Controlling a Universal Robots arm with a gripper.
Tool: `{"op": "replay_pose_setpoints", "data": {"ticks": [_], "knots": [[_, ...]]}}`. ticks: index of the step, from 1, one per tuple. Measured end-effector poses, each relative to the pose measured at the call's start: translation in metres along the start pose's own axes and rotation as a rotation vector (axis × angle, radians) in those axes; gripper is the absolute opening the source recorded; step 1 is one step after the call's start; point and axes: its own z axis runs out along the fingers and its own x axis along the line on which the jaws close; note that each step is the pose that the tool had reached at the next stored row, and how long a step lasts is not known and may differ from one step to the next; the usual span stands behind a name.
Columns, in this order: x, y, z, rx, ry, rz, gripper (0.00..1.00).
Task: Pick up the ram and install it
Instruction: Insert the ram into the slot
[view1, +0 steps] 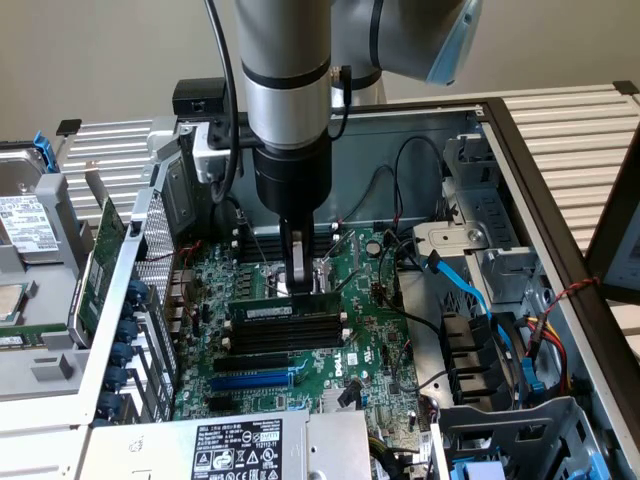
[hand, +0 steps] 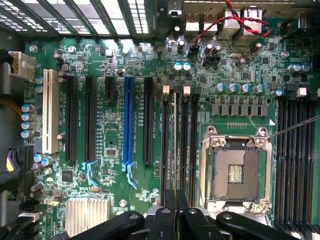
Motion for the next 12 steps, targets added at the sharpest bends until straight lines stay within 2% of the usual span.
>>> {"op": "replay_pose_setpoints", "data": {"ticks": [12], "knots": [[0.0019, -0.0001, 0.0052, 0.0001, 0.0000, 0.002, 0.12]]}}
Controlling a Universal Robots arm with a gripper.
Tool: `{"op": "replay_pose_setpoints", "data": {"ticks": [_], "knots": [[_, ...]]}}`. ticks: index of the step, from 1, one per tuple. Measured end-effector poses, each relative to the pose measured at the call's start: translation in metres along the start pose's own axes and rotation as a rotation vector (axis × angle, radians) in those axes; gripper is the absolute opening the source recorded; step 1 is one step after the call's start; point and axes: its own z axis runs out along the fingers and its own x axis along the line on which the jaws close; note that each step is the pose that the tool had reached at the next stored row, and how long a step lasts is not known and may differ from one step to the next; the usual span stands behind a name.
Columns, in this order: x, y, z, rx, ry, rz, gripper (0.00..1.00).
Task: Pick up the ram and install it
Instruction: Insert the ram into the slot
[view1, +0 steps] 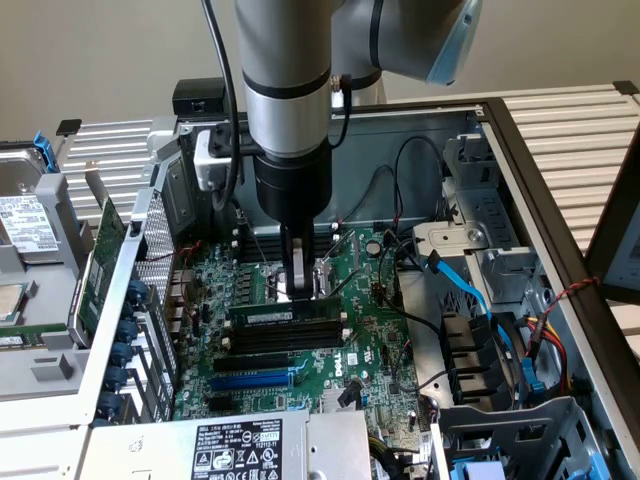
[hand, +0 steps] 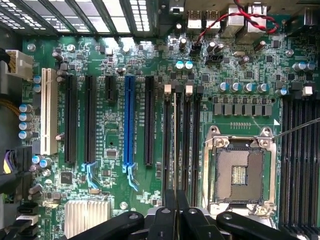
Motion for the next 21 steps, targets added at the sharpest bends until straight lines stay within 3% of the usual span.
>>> {"op": "replay_pose_setpoints", "data": {"ticks": [21], "knots": [[0.0040, -0.0001, 0.0047, 0.0000, 0.0002, 0.014, 0.12]]}}
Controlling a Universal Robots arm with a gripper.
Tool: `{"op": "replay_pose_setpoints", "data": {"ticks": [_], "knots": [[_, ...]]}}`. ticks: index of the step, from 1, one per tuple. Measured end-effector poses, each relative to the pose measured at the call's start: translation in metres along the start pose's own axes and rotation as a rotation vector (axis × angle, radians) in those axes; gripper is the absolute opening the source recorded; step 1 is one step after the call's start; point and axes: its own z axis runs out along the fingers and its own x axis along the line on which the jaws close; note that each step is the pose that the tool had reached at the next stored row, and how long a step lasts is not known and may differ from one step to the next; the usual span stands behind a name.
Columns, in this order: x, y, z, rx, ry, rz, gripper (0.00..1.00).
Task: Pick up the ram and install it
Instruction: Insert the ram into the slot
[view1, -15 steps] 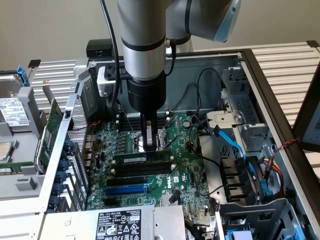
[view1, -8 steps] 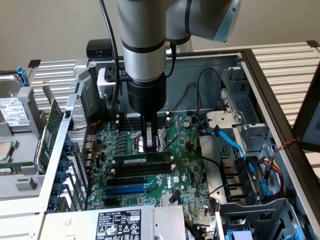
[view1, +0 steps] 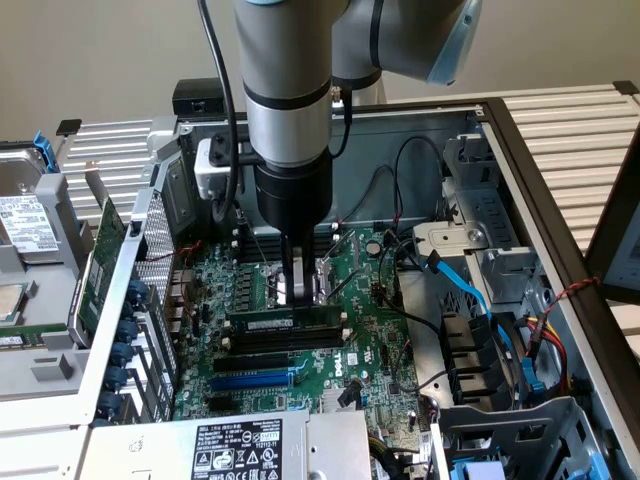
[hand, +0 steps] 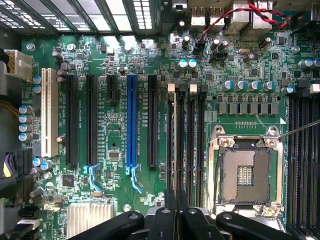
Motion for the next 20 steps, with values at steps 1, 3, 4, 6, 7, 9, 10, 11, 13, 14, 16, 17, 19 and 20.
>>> {"op": "replay_pose_setpoints", "data": {"ticks": [1, 3, 4, 6, 7, 9, 10, 11, 13, 14, 16, 17, 19, 20], "knots": [[0.0002, 0.0000, 0.0001, 0.0000, 0.0000, 0.002, 0.12], [0.0005, 0.0000, 0.0004, -0.0001, 0.0001, 0.005, 0.12], [0.0006, 0.0000, 0.0006, -0.0001, 0.0002, 0.006, 0.12], [0.0007, 0.0000, 0.0009, -0.0002, 0.0004, 0.008, 0.12], [0.0008, 0.0000, 0.0013, -0.0001, 0.0003, 0.008, 0.12], [0.0007, 0.0000, 0.0020, -0.0001, 0.0003, 0.008, 0.12], [0.0007, 0.0000, 0.0023, -0.0001, 0.0002, 0.008, 0.12], [0.0007, 0.0001, 0.0026, -0.0001, 0.0003, 0.008, 0.12], [0.0008, 0.0001, 0.0028, -0.0002, 0.0004, 0.008, 0.12], [0.0009, 0.0001, 0.0030, -0.0001, 0.0002, 0.008, 0.12], [0.0011, 0.0002, 0.0033, 0.0000, 0.0001, 0.008, 0.12], [0.0012, 0.0003, 0.0035, 0.0000, 0.0000, 0.008, 0.12], [0.0015, 0.0005, 0.0040, -0.0001, 0.0002, 0.008, 0.12], [0.0016, 0.0005, 0.0042, -0.0001, 0.0002, 0.008, 0.12]]}}
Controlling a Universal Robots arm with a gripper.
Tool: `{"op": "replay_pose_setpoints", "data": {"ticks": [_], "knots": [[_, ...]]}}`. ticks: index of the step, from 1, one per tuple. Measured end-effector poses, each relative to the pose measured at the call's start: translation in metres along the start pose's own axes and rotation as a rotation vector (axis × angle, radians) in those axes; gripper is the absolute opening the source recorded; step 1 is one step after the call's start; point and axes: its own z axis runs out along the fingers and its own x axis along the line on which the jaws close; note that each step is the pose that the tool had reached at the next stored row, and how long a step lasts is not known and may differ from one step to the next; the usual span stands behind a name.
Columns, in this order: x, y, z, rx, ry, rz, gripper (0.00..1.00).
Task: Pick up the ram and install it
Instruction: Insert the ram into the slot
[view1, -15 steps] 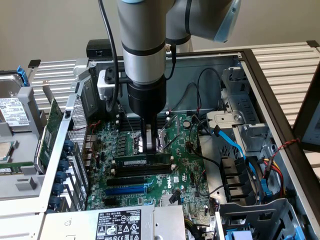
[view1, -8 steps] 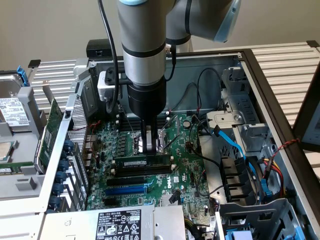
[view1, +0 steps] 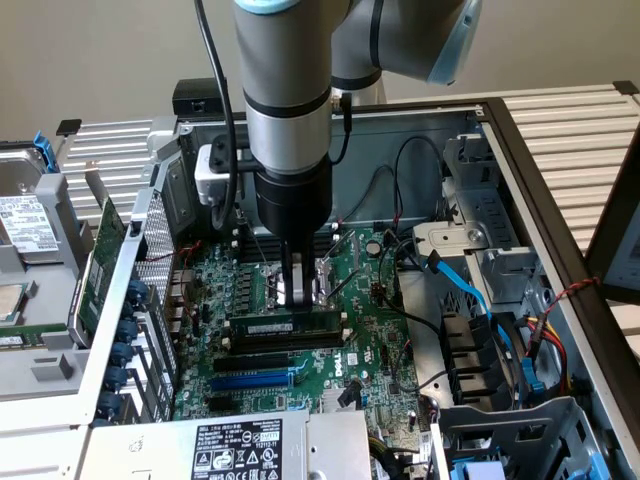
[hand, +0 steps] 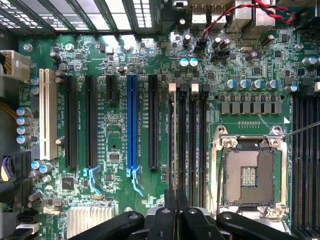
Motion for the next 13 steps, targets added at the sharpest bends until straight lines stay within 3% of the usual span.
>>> {"op": "replay_pose_setpoints", "data": {"ticks": [13], "knots": [[0.0001, 0.0009, 0.0026, 0.0000, 0.0001, 0.001, 0.12]]}}
